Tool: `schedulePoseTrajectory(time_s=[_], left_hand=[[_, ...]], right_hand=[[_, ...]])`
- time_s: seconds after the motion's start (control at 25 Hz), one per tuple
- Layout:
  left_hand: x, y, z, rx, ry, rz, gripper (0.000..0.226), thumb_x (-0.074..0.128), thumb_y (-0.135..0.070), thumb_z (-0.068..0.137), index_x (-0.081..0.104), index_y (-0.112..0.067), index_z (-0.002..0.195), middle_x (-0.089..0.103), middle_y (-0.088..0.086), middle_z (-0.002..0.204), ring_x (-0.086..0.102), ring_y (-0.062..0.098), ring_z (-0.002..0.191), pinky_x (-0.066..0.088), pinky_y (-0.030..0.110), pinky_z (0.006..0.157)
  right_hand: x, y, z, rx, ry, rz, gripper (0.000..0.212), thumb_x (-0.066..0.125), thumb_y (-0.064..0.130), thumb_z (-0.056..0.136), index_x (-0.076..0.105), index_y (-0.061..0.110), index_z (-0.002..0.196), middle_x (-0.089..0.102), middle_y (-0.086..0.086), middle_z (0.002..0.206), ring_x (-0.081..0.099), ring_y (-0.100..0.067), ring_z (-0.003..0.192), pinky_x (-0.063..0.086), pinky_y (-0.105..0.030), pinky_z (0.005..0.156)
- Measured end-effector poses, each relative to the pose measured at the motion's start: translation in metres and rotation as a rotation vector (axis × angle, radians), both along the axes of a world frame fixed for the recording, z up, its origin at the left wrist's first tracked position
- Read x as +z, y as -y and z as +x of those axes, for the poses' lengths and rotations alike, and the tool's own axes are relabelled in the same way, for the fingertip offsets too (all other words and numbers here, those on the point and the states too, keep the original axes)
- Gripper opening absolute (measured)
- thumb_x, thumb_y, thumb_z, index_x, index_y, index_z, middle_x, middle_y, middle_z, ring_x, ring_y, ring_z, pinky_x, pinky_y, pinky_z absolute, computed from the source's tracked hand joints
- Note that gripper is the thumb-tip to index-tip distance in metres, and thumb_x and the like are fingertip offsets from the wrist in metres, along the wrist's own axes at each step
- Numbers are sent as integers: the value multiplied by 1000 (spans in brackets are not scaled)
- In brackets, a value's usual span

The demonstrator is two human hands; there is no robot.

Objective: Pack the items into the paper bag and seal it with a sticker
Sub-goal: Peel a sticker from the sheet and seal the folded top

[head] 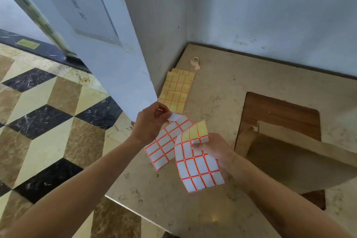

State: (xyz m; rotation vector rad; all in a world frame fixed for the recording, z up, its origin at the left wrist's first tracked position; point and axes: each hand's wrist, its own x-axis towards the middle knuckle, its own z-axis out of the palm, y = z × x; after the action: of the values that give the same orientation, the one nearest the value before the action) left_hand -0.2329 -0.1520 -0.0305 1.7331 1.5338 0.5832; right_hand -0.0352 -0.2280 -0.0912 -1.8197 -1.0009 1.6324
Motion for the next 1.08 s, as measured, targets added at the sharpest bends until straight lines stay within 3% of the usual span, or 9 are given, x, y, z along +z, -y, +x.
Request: schedulePoseTrajectory(time_s=[0.12,0.24,0.36,0.56,0.72,0.88,0.96,1.08], left_hand=[[-2,2,-4,-7,-37,59,5,62,-21,93,58,-24,93,67,-6,92,66,7,80,45,10,66],[-4,3,-8,-31,-49,122,6,64,-19,92,60,-23,94,66,-8,91,63,2,79,45,4,65],[-7,5,-9,-29,-58,140,6,65,-17,91,65,-16,97,65,-10,91,60,-4,79,41,-2,70],[2,6,7,-87,-20,164,5,65,-19,91,64,-20,95,62,-18,86,60,-7,80,42,0,70],[21,3,42,-221,42,221,7,66,-22,90,62,-28,91,64,-20,86,61,-6,82,45,5,70],[43,4,100,-386,104,296,6,67,-21,88,66,-23,93,64,-21,86,61,-5,84,46,8,67],[54,8,131,-458,133,326,6,69,-18,87,67,-20,92,66,-20,85,62,-4,83,47,11,64],[65,18,175,-587,134,382,7,70,-19,86,68,-21,92,65,-20,85,63,-3,83,49,15,63]], right_hand=[[-40,-14,-8,-9,109,-21,39,76,22,79,69,9,115,70,-10,115,66,-26,99,53,-38,89],[-61,-18,-8,10,386,9,39,73,30,82,65,13,116,69,-6,115,65,-22,95,46,-27,74],[-65,-17,-7,71,611,85,48,68,36,85,49,17,125,65,-4,118,65,-23,101,45,-25,71],[-50,-2,-5,192,829,274,77,61,35,90,18,16,150,46,-7,139,45,-27,126,45,-36,96],[-3,30,13,297,768,496,55,51,37,95,34,21,145,45,1,144,40,-17,131,42,-37,106],[61,80,65,285,950,909,30,57,28,93,67,14,117,68,-1,116,60,-19,106,55,-33,84],[79,108,98,231,1097,1070,21,61,21,92,72,12,108,71,-1,110,64,-22,99,53,-34,80],[88,140,152,134,1253,984,26,65,21,91,70,13,115,70,-2,114,63,-23,102,52,-38,81]])
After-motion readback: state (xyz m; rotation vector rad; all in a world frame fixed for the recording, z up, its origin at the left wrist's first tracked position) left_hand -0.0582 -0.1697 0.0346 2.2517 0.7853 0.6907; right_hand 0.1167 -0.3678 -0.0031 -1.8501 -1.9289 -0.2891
